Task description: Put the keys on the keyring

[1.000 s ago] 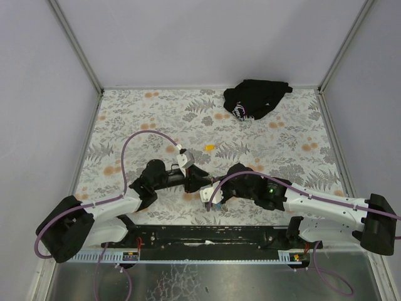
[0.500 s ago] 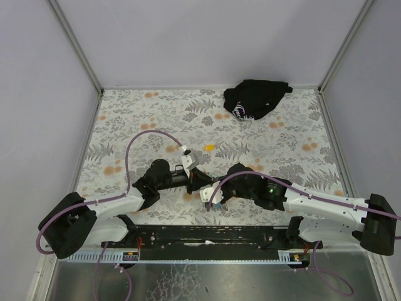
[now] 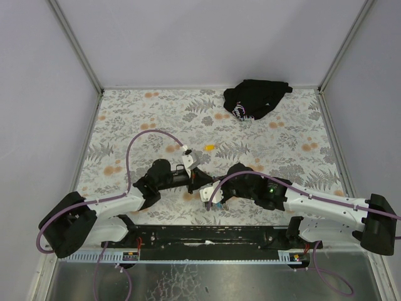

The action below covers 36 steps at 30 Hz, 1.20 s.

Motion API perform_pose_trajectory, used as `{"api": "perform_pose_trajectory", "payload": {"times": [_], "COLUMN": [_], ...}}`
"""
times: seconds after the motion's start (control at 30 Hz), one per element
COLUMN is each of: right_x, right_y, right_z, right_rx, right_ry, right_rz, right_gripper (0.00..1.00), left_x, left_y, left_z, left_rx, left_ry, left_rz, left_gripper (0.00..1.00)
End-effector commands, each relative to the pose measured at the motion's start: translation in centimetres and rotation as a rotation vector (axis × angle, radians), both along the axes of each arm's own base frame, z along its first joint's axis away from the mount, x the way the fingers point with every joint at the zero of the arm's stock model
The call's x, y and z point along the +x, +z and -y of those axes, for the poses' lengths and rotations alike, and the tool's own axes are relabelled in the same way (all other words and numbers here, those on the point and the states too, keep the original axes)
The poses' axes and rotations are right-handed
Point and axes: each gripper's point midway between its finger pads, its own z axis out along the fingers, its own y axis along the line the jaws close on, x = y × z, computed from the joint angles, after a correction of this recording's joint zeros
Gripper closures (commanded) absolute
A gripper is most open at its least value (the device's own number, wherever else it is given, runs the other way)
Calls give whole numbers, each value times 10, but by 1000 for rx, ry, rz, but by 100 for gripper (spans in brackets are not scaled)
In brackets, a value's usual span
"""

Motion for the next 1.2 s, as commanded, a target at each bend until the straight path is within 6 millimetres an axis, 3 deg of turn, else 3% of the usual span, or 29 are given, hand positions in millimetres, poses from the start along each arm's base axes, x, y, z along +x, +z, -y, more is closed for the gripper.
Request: {"api": "perform_pose_trajectory", "payload": {"times": [0.0, 0.23, 0.53, 0.8, 0.93, 1.17], "right_x": [3, -1, -5, -12, -5, 4], "right_y": [26, -8, -28, -32, -29, -13], "right_z": [-5, -1, -10, -19, -17, -18], "right_rx": [114, 169, 223, 222, 209, 245], "right_ry": [-28, -69, -78, -54, -82, -154], "right_rz": [32, -3, -44, -48, -19, -14], "right_gripper": [100, 100, 100, 100, 100, 100], "left_x": [17, 32, 40, 43, 41, 34], "left_y": [10, 14, 22, 29, 32, 36], "left_z": [-4, -14, -24, -30, -31, -31], "left_rx": [-50, -148, -268, -382, -430, -466], "left_ry": [117, 263, 380, 468, 481, 460], "left_rz": [13, -45, -76, -116, -131, -124], "left_gripper": [100, 100, 100, 100, 100, 100]}}
